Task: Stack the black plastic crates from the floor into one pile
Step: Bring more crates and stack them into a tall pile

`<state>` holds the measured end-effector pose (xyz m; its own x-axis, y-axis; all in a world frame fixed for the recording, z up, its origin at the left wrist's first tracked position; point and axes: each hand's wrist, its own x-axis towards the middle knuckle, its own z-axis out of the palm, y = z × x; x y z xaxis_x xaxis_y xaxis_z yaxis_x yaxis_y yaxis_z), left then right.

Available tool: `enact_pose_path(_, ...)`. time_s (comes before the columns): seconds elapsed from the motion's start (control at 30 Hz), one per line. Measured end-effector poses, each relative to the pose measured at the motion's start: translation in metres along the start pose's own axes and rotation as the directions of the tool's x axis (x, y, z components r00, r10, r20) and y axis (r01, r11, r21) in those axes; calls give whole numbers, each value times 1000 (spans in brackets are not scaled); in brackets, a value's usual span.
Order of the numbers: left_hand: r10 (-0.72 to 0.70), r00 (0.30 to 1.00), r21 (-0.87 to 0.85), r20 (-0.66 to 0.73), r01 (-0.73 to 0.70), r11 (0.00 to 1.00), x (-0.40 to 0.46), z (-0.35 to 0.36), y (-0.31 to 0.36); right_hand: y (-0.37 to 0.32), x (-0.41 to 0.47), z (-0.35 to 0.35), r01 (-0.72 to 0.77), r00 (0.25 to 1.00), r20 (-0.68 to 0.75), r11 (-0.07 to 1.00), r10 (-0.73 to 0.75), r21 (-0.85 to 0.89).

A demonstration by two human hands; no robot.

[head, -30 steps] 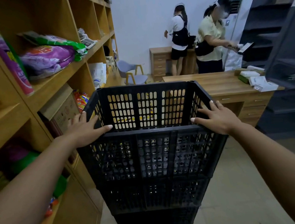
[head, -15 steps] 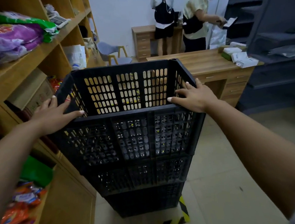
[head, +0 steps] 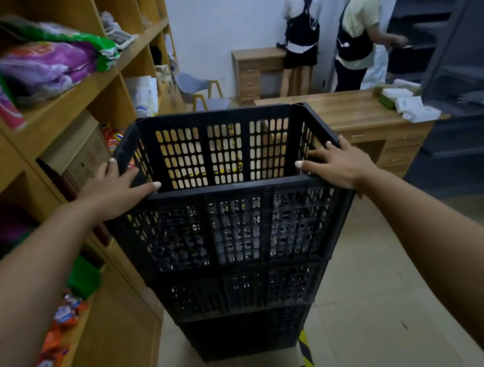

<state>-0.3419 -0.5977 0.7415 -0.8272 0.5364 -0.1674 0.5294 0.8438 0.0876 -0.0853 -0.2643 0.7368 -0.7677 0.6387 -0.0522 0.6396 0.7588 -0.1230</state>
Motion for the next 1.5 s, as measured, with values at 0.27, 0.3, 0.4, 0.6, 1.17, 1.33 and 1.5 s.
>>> enact_pose_path(0.27,18,999,10,-46,-18,1000,13,0,-3,-7,4,-1,-21,1000,-8,1000,21,-6)
enact_pose_path(0.3,16,998,11,-55,-15,1000,15,1,-6,-8,2,0,-16,1000,-10,1000,16,-9)
enact_pose_path(0.4,1,998,9,-64,-1,1000,18,9,-14,-6,-3,4,-14,1000,-20,1000,14,-5)
enact_pose_path(0.6,-20,998,-40,-56,18,999,20,4,-7,-9,5,-1,-21,1000,-4,1000,21,-7)
enact_pose_path(1.17,-24,997,-9,-66,24,1000,14,10,-6,-3,1,1,10,1000,-13,1000,-10,12)
enact_pose_path(1.33,-27,997,16,-67,28,999,13,8,-4,-2,3,2,19,999,-41,1000,-19,1)
enact_pose_path(1.5,22,997,155,-72,-11,988,13,5,-5,1,5,9,22,993,-115,999,-28,-46)
